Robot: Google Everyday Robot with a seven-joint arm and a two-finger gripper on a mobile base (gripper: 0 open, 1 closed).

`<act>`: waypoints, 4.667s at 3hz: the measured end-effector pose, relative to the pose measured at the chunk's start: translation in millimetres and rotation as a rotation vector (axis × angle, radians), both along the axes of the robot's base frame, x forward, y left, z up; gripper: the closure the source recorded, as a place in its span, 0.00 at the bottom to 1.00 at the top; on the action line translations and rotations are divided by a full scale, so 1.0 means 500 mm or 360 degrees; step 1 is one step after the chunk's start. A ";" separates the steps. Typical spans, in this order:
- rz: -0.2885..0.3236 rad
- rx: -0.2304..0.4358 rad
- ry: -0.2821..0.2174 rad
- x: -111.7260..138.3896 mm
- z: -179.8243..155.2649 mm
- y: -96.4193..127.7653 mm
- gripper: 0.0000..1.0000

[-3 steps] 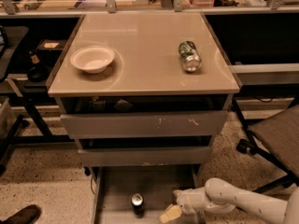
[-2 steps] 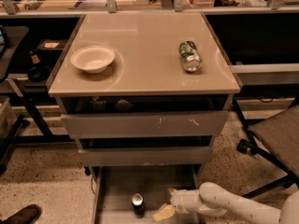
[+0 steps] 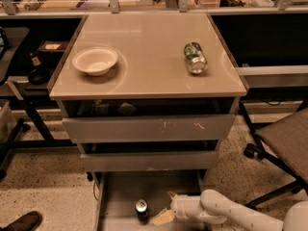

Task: Pick pepsi can from bottom drawer and place on counter

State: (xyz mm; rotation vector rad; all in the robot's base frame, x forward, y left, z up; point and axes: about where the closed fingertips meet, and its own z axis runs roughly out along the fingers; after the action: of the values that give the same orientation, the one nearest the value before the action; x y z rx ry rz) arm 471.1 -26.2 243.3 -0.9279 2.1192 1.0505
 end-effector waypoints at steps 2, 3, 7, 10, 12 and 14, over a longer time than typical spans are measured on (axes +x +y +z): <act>0.0044 0.0018 -0.0097 0.022 -0.043 0.073 0.00; 0.0054 0.0041 -0.0158 0.045 -0.059 0.102 0.00; 0.0044 0.0107 -0.0148 0.082 -0.143 0.144 0.00; 0.0019 0.0113 -0.0096 0.080 -0.160 0.150 0.35; 0.0019 0.0113 -0.0096 0.080 -0.160 0.150 0.82; -0.0048 0.0060 -0.0079 0.073 -0.109 0.159 1.00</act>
Offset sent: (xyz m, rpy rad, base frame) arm 0.0296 0.0630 -0.0368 0.0193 -0.1282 0.0408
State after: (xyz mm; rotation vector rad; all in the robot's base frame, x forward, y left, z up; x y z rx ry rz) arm 507.7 53.0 188.8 -0.8921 2.0598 1.0380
